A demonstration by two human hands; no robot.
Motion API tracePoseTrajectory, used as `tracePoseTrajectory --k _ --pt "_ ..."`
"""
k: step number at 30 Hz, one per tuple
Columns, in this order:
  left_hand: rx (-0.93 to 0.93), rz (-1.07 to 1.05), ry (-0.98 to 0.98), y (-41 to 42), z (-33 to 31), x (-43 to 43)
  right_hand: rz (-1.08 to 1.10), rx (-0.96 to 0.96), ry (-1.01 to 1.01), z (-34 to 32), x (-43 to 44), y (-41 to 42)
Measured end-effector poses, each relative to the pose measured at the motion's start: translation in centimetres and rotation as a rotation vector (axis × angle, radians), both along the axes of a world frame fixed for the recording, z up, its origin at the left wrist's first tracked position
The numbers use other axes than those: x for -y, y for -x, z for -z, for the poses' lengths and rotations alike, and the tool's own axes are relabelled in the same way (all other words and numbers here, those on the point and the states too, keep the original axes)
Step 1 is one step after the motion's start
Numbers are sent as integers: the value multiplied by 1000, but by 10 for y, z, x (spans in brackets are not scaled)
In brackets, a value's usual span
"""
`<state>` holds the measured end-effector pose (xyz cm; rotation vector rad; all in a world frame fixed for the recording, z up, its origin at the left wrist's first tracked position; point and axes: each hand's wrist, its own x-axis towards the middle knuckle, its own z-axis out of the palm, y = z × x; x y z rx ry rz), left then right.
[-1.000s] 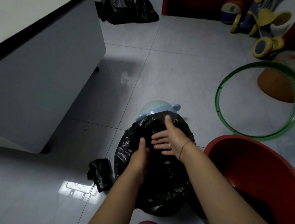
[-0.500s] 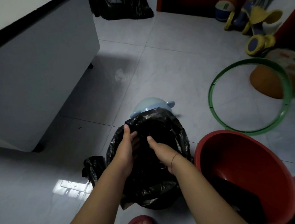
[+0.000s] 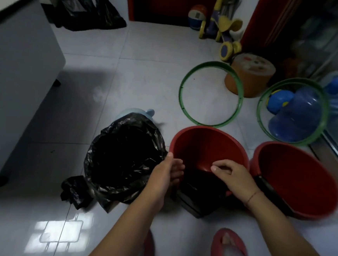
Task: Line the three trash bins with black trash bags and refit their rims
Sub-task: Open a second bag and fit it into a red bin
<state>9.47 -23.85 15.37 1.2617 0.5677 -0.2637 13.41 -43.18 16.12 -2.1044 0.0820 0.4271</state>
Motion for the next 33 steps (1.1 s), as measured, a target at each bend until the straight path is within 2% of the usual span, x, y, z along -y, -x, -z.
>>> tracePoseTrajectory --k 3,6,10,13,18,23,26,30,33 --pt "-20 -2 -86 19 12 17 217 30 -96 16 15 35" --pt "-24 -17 -191 31 23 27 397 0 -103 41 22 64" --pt "-34 36 -278 31 45 38 443 -66 -307 53 15 77" --pt "-52 124 -358 30 46 41 455 -227 -480 55 7 77" --pt "-38 347 -255 49 30 34 547 -408 -706 47 10 71" --pt "-5 610 -157 55 15 12 421 -406 -680 22 15 49" --pt "-39 668 -89 53 5 4 364 -318 -759 10 11 48" --pt "-64 498 209 37 -16 5 109 -203 -729 0 11 65" --pt "-60 365 352 18 -31 10 -80 -170 -604 -11 20 78"
